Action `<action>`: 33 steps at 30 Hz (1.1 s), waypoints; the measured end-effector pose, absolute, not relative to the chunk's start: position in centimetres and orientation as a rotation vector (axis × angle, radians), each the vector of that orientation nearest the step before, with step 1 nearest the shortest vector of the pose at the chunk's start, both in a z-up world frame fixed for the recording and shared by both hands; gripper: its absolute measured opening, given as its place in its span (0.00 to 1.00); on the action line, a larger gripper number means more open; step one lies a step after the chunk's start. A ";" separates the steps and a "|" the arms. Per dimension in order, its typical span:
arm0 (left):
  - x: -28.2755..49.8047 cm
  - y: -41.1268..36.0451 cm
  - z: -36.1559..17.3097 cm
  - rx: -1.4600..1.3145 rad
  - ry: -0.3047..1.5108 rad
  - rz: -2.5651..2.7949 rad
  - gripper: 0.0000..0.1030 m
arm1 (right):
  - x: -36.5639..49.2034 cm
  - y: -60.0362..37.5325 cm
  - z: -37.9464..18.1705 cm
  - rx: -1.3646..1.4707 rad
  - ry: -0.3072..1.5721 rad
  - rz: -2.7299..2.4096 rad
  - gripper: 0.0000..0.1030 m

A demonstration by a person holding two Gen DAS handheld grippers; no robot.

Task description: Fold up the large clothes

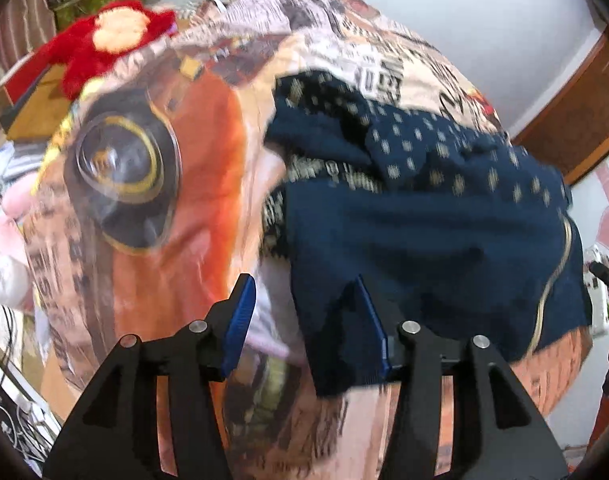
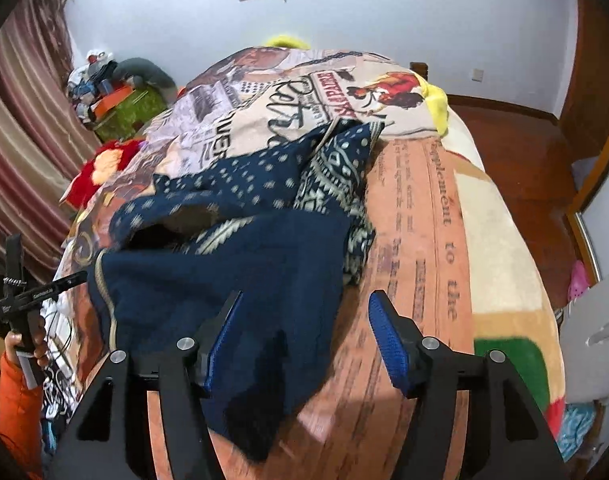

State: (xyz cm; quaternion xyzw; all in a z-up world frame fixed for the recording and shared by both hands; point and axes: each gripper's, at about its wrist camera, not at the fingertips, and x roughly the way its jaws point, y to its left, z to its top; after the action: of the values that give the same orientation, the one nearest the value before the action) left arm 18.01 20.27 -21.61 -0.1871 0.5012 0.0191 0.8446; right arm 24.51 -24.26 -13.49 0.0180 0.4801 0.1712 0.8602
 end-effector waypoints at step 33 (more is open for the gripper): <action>13.7 15.6 -11.6 -0.395 0.776 -0.109 0.03 | 17.7 -22.7 -9.9 0.099 0.798 0.459 0.05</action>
State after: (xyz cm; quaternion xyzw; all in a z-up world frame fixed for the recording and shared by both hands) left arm 13.74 15.63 -11.61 -0.1911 0.3758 -0.0525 0.9053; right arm 17.67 -22.67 -9.92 0.0477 0.3848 0.2214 0.8948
